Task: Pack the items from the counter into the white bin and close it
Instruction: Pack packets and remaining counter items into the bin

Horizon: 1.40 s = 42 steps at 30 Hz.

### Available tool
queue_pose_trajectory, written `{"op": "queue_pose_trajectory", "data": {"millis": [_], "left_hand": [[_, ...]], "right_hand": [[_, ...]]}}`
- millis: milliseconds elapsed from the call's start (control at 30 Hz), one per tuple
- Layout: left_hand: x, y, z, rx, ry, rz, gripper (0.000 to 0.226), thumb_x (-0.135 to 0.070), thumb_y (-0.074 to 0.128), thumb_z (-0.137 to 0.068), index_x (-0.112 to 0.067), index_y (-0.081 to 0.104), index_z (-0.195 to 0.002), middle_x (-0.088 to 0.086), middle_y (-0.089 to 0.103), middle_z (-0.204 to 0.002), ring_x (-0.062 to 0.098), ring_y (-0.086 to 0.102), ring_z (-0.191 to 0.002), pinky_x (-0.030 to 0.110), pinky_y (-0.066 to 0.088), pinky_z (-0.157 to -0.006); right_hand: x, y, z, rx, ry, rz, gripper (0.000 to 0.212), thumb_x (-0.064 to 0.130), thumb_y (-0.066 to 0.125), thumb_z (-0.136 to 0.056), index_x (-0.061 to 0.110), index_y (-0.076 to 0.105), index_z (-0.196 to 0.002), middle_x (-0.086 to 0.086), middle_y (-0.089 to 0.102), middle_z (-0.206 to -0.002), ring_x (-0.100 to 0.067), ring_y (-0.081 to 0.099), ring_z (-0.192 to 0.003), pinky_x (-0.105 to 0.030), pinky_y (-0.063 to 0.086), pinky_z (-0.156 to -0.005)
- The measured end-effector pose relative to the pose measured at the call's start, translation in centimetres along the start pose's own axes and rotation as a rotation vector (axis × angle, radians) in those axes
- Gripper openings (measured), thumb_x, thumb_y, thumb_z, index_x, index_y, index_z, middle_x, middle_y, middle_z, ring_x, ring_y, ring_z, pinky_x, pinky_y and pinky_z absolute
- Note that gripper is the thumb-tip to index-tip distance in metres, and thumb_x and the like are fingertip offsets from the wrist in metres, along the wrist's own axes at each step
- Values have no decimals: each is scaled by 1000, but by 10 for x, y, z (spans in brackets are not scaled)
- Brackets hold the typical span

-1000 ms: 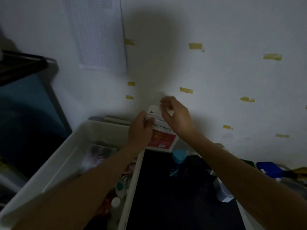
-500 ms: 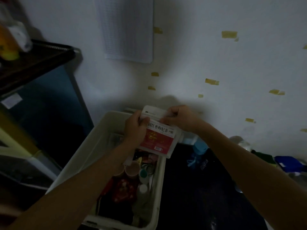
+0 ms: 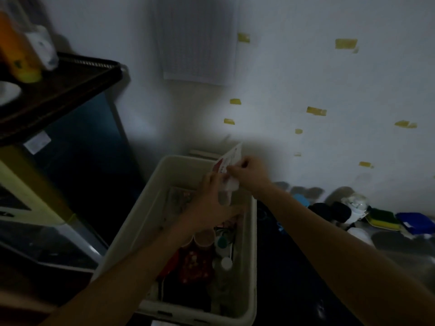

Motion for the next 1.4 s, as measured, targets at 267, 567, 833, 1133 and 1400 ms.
{"op": "queue_pose_trajectory", "data": {"millis": [267, 567, 833, 1133, 1400], "left_hand": [[22, -29, 1, -247, -3, 198, 4, -16, 52, -98, -20, 54, -98, -4, 61, -88, 4, 59, -79, 31, 49, -66], [59, -41, -10, -210, -184, 355, 25, -6, 49, -97, -16, 47, -74, -3, 52, -67, -5, 48, -56, 9, 38, -50], [68, -43, -21, -113, -159, 361, 16, -2, 53, -95, -8, 58, -81, 8, 58, -77, 11, 53, -66, 12, 43, -51], [129, -13, -7, -24, -856, 599, 52, -48, 42, -99, -4, 55, -125, 19, 63, -115, 33, 61, -99, 40, 52, -78], [142, 19, -16, 273, -1070, 1279, 63, -54, 38, -98, 0, 54, -127, 25, 66, -103, 39, 64, -91, 49, 51, -80]], "right_hand": [[-11, 43, 17, 153, 341, -475, 18, 6, 62, -93, -10, 63, -98, -20, 71, -81, -21, 72, -64, -28, 59, -58], [-6, 31, 12, -43, -24, -150, 33, 25, 74, -85, 17, 57, -113, -4, 64, -104, -16, 63, -91, -28, 55, -77], [-4, 49, 8, 110, -310, 706, 20, 38, 75, -78, 26, 62, -86, 6, 63, -86, -15, 62, -82, -27, 45, -68], [-23, 68, 8, 18, -373, 841, 16, 27, 60, -92, 23, 57, -77, 4, 60, -77, -15, 59, -70, -30, 50, -67], [-32, 91, 17, 208, -602, 926, 8, 21, 69, -83, 20, 64, -89, -3, 67, -109, -21, 62, -98, -31, 51, -75]]}}
Point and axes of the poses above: each hand's wrist, its own z-axis away from the middle knuckle, its own y-axis out of the palm, x = y × z, the point moved 7 cm from there along -z, towards the middle knuckle
